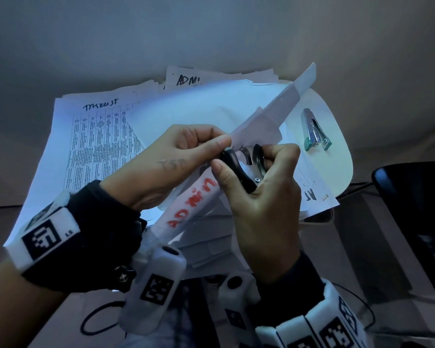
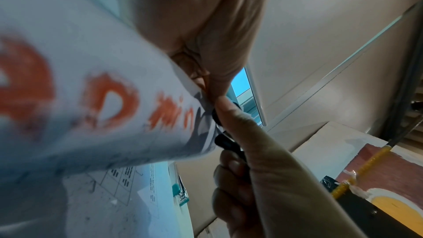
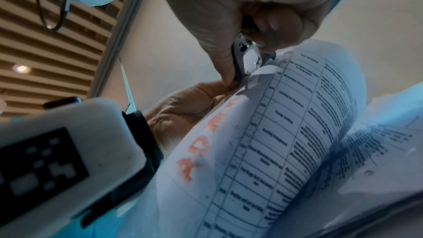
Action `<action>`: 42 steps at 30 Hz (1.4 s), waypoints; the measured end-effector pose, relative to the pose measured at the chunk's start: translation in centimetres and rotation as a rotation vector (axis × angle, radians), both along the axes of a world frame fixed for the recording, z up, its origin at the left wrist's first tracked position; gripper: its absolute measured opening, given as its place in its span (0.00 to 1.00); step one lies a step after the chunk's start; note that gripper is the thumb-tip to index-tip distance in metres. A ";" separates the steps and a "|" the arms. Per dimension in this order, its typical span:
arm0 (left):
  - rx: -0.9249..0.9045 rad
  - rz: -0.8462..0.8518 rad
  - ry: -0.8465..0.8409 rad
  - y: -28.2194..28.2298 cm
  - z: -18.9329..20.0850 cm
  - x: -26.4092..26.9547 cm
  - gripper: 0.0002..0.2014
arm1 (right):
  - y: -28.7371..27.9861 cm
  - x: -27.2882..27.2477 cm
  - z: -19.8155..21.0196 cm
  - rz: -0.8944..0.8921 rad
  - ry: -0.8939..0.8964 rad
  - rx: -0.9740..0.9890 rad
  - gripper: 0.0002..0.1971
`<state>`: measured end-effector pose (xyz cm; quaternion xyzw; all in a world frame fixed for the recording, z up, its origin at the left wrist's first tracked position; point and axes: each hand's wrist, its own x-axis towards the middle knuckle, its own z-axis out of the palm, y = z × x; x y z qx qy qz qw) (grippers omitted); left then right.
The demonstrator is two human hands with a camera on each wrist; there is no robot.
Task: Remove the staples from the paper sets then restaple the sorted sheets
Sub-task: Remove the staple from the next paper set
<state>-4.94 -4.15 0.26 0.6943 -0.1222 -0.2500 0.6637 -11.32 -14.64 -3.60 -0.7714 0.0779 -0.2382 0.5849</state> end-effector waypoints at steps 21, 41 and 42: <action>0.027 -0.037 -0.157 0.0 -0.7 -0.2 0.10 | -0.8 0.4 -0.9 0.022 -0.069 0.282 0.14; 0.055 0.042 -0.145 -0.5 -0.3 0.1 0.09 | -1.0 1.1 -1.3 0.008 -0.093 0.392 0.09; 0.067 0.046 -0.147 -0.5 -0.2 0.2 0.09 | -1.1 1.1 -1.3 0.017 -0.093 0.376 0.09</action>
